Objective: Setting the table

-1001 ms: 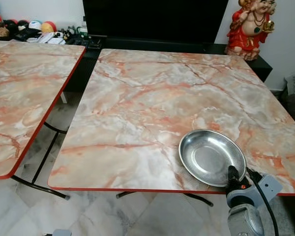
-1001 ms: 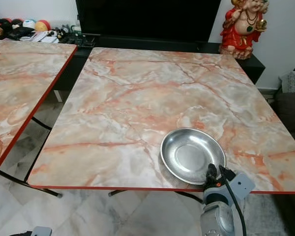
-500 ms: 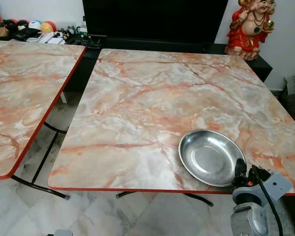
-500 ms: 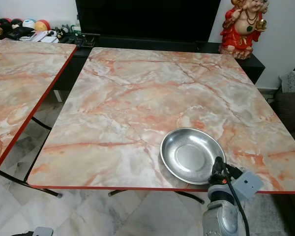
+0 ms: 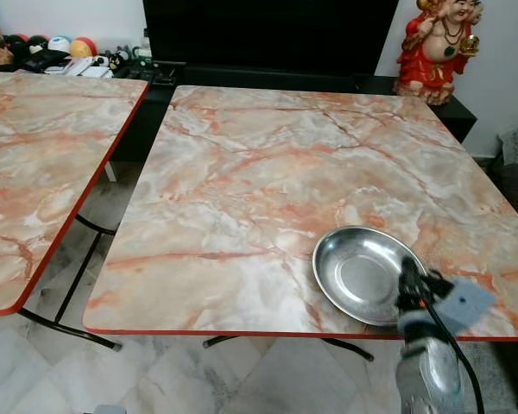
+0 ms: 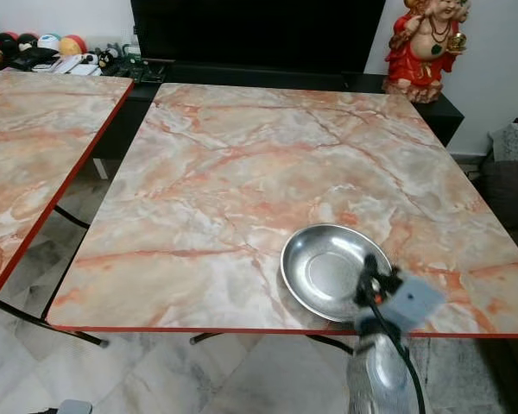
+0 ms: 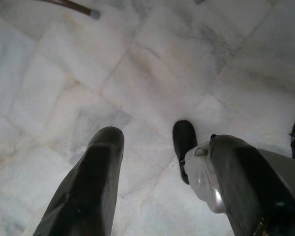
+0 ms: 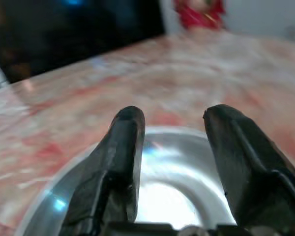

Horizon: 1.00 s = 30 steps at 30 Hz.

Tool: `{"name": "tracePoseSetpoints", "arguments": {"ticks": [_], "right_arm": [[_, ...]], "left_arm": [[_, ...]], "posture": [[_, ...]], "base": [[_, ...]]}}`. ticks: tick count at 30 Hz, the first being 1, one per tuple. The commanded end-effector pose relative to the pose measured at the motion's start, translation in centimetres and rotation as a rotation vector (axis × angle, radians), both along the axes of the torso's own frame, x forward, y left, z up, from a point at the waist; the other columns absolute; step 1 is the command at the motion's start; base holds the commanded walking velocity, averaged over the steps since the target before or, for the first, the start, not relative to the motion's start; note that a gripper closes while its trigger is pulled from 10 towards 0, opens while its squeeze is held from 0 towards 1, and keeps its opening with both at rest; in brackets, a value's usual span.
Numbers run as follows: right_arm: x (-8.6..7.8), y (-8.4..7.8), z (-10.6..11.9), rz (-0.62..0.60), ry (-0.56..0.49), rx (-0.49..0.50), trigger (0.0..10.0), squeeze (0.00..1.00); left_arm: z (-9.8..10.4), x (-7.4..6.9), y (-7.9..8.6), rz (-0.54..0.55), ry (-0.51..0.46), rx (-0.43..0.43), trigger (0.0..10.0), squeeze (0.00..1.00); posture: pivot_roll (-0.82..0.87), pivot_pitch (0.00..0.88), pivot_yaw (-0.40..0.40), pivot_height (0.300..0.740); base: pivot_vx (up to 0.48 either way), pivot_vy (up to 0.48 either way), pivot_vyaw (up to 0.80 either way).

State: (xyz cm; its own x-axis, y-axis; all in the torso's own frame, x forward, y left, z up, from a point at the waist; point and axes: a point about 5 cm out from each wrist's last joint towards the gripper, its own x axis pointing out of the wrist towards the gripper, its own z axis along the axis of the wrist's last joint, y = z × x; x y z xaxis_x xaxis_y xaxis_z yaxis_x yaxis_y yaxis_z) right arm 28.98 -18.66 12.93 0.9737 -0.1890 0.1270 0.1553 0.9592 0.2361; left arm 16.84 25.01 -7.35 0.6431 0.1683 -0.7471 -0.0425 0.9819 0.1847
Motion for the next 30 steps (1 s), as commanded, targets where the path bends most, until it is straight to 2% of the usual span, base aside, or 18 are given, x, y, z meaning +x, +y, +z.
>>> {"name": "tracePoseSetpoints", "arguments": {"ticks": [1,5,9,13,16,17,20,30], "right_arm": [[-0.1,0.2,-0.1,0.036,0.002,-0.057,10.0,0.0],[0.3,0.5,0.1,0.089,-0.009,-0.101,10.0,0.0],[0.4,0.8,0.0,0.1,-0.005,-0.101,10.0,0.0],[-0.2,0.9,-0.5,0.127,0.009,-0.128,10.0,0.0],[-0.9,-0.1,-0.7,0.147,0.015,-0.222,10.0,0.0],[-1.2,-1.4,-0.6,0.116,0.023,-0.232,10.0,0.0],[-1.6,-2.7,-0.5,0.095,0.03,-0.262,10.0,0.0],[-1.7,-2.8,-0.5,0.098,0.032,-0.271,10.0,0.0]], "left_arm": [[-0.3,-0.8,0.4,0.03,0.03,-0.005,10.0,0.0],[-0.2,-0.5,0.4,0.037,0.019,-0.006,10.0,0.0],[-0.1,-0.2,0.2,0.042,0.011,-0.012,10.0,0.0],[0.1,0.3,0.1,0.037,0.0,-0.013,10.0,0.0],[0.3,0.6,0.5,0.03,-0.008,-0.004,10.0,0.0],[0.4,0.6,0.8,0.028,-0.006,0.004,10.0,0.0],[0.6,0.6,1.2,0.021,-0.007,0.018,10.0,0.0],[0.6,0.6,1.2,0.019,-0.007,0.021,10.0,0.0]], "posture": [[0.04,0.113,-0.058,0.74],[0.04,0.089,-0.066,0.74],[0.03,0.07,-0.057,0.74],[0.02,0.058,-0.05,0.74],[0.01,0.051,-0.044,0.74],[0.0,0.047,-0.041,0.74],[0.0,0.042,-0.035,0.74],[-0.01,0.04,-0.033,0.74]], "base": [[0.0,0.0,0.0],[0.0,0.0,0.0],[0.0,0.0,0.0],[0.0,0.0,0.0],[0.0,0.0,0.0],[0.0,0.0,0.0],[0.0,0.0,0.0],[0.0,0.0,0.0]]}}
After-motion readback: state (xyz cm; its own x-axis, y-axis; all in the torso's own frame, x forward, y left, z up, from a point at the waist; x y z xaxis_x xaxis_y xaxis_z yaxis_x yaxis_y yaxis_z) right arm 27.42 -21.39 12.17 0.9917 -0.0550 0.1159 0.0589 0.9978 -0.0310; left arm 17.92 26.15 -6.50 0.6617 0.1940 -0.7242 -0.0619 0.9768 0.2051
